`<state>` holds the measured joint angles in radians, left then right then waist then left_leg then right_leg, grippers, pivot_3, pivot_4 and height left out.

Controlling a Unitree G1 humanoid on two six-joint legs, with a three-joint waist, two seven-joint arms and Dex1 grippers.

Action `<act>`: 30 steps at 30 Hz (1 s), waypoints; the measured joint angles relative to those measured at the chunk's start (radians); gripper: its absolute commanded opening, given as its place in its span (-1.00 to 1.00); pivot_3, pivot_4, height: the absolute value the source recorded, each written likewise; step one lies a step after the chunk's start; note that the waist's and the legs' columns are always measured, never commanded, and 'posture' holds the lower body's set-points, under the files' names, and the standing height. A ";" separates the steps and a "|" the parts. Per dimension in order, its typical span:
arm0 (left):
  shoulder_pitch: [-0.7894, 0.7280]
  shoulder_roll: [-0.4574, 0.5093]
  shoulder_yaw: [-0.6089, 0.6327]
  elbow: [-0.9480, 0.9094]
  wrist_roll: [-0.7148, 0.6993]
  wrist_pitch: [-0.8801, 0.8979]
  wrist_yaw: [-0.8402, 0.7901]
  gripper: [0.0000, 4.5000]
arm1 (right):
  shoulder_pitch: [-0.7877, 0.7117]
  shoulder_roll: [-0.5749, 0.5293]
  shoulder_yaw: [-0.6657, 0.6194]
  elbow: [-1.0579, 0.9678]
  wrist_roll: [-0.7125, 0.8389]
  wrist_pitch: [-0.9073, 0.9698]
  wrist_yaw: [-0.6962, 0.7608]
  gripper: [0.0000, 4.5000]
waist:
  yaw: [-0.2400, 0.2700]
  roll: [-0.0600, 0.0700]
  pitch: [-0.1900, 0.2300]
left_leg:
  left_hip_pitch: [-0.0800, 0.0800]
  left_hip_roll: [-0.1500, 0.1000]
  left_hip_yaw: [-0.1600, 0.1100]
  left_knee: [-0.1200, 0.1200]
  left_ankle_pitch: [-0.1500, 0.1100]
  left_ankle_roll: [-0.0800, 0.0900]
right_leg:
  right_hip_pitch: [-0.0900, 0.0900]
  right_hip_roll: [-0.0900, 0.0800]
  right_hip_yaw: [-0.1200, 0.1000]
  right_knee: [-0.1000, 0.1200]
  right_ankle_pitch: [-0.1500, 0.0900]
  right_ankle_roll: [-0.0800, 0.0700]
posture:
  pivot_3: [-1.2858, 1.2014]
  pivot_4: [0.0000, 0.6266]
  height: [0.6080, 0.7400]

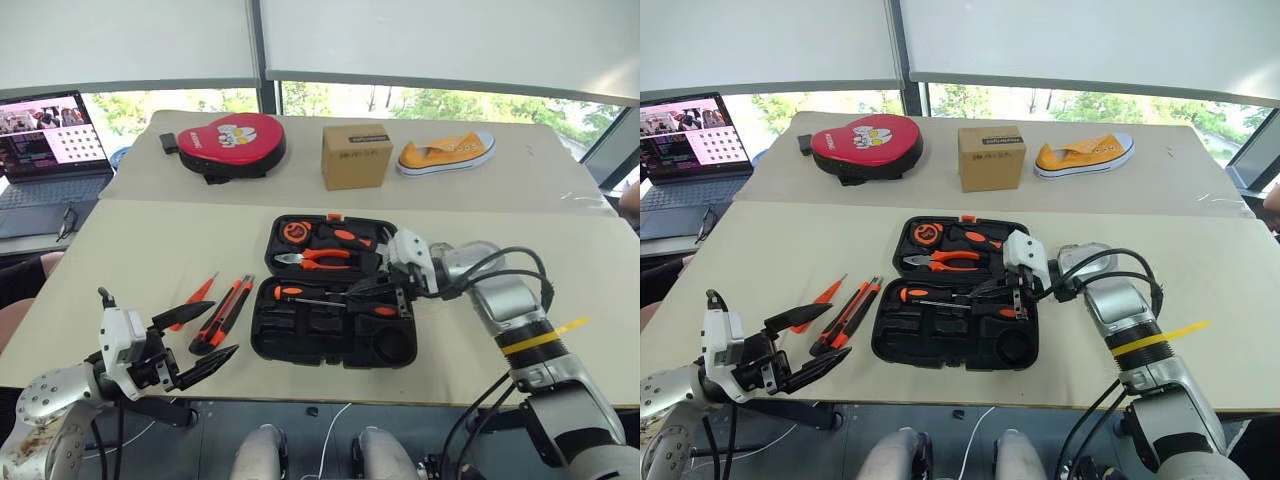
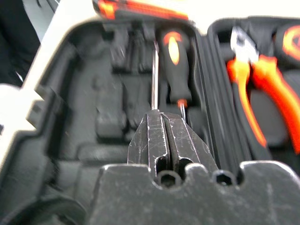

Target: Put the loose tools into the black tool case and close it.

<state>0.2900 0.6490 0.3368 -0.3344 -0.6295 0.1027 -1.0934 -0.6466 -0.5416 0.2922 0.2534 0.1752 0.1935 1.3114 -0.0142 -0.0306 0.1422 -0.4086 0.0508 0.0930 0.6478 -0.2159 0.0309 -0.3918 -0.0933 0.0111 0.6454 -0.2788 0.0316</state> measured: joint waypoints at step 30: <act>0.255 -0.044 0.352 0.152 -0.042 0.054 0.169 1.00 | 0.338 -0.106 -0.342 -0.250 0.241 -0.068 -0.013 0.28 | 0.002 -0.001 0.001 | 0.002 0.000 -0.001 -0.004 -0.001 -0.001 | 0.002 -0.005 -0.002 -0.005 -0.001 -0.002 | 0.03 -0.52 1.00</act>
<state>0.5446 0.6049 0.6891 -0.1828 -0.6713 0.1567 -0.9246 -0.3091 -0.6477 -0.0494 0.0035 0.4161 0.1257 1.2980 -0.0126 -0.0318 0.1432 -0.4070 0.0508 0.0925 0.6438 -0.2173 0.0301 -0.3894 -0.0983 0.0091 0.6401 -0.2799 0.0297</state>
